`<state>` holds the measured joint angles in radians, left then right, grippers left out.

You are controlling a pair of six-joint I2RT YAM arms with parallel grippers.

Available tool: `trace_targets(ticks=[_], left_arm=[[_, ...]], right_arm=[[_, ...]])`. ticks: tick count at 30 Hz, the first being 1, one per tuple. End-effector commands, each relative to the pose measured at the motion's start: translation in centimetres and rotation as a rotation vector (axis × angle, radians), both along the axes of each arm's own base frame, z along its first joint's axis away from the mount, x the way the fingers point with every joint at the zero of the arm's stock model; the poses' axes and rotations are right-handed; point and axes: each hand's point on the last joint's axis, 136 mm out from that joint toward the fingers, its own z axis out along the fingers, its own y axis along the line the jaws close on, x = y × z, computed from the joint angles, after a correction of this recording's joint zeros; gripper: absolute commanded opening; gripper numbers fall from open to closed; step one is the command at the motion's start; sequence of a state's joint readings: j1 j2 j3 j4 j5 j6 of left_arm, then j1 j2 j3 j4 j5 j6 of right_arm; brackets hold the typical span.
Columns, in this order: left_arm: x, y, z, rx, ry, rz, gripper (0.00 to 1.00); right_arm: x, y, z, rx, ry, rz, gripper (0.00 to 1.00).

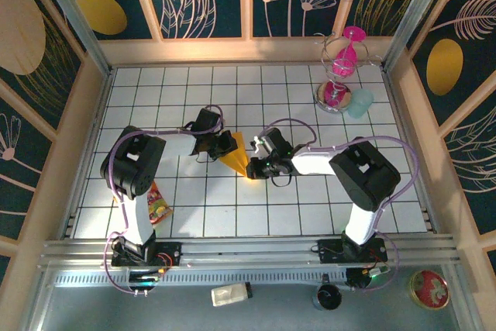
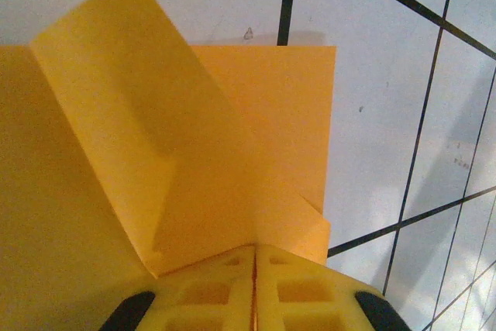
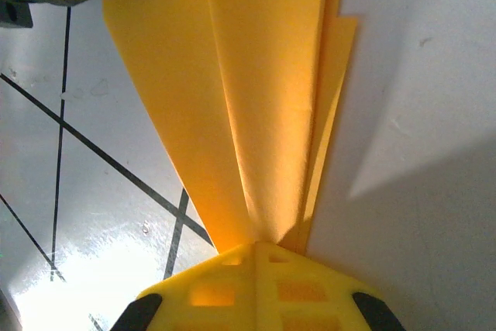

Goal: Fold a paper plane with a square sheet of paper (pick it up from the middle)
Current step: Fourth fold the wing at the center of the table.

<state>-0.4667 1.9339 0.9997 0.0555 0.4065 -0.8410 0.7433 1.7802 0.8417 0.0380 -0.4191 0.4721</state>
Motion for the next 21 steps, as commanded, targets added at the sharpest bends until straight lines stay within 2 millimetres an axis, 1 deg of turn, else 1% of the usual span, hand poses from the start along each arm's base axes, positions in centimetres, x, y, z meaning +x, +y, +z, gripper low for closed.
trace_targets(ticks=[1, 10, 13, 16, 21], left_arm=[[-3.0, 5.2, -7.5, 0.269, 0.155, 0.079, 0.08], [-2.8, 5.1, -7.2, 0.261, 0.149, 0.076, 0.08], [-2.8, 4.9, -7.1, 0.255, 0.148, 0.072, 0.08], [-2.7, 4.7, -6.9, 0.241, 0.142, 0.069, 0.08], [-2.5, 4.1, -6.4, 0.211, 0.132, 0.059, 0.08]], right_arm=[[-5.1, -3.1, -2.9, -0.134, 0.167, 0.041, 0.0], [-6.2, -4.3, -2.9, -0.15, 0.187, 0.024, 0.0], [-6.3, -4.6, -2.9, -0.156, 0.178, 0.019, 0.0], [-5.2, -4.3, -1.4, -0.133, 0.116, 0.009, 0.0], [-1.7, -2.6, 3.4, -0.028, -0.051, -0.027, 0.0]])
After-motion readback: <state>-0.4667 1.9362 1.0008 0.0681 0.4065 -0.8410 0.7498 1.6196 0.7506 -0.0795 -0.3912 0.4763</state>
